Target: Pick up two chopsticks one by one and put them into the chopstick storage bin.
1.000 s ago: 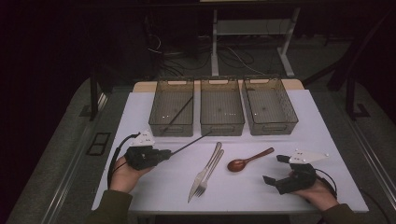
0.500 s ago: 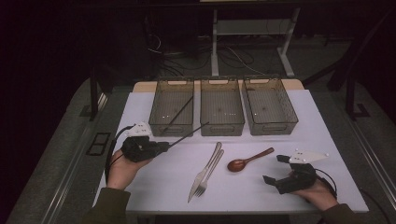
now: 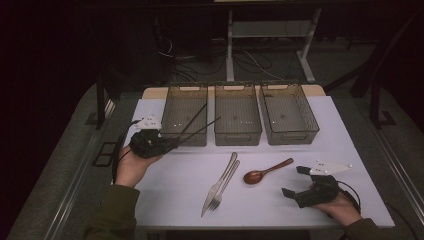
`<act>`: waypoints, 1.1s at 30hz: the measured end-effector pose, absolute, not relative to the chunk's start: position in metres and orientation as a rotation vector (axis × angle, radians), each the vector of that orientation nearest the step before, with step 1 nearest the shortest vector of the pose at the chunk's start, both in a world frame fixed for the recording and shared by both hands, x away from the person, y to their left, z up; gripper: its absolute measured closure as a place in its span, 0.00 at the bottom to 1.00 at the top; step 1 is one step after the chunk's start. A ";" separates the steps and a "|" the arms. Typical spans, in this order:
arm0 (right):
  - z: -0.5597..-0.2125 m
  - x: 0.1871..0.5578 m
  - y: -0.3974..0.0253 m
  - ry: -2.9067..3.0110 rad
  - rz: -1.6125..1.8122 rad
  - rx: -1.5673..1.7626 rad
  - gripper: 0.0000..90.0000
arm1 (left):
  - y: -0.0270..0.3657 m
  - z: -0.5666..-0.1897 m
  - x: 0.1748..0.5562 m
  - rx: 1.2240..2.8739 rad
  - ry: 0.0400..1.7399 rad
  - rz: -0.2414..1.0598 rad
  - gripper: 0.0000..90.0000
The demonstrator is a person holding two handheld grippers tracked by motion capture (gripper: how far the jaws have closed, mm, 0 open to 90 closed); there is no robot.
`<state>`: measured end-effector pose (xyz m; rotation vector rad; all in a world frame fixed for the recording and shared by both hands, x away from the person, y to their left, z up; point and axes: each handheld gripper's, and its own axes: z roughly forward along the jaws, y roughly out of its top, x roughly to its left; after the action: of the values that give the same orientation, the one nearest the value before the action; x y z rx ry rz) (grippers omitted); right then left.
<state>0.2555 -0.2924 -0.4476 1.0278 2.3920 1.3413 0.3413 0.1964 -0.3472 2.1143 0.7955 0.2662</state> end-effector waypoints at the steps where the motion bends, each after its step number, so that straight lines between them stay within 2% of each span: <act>1: -0.448 0.255 -0.292 2.390 1.345 1.035 0.00 | 0.196 -0.347 0.343 2.113 0.799 0.271 0.94; 21: -0.448 0.255 -0.293 2.389 1.346 1.035 0.00 | 0.186 -0.328 0.388 2.123 0.881 0.352 0.94; 33: -0.448 0.255 -0.293 2.385 1.343 1.046 0.00 | 0.186 -0.324 0.418 2.086 1.003 0.421 0.94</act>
<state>0.2553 -0.2930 -0.4478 1.0463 2.3849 1.3434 0.4181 0.1864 -0.3242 2.0858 1.0032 0.4207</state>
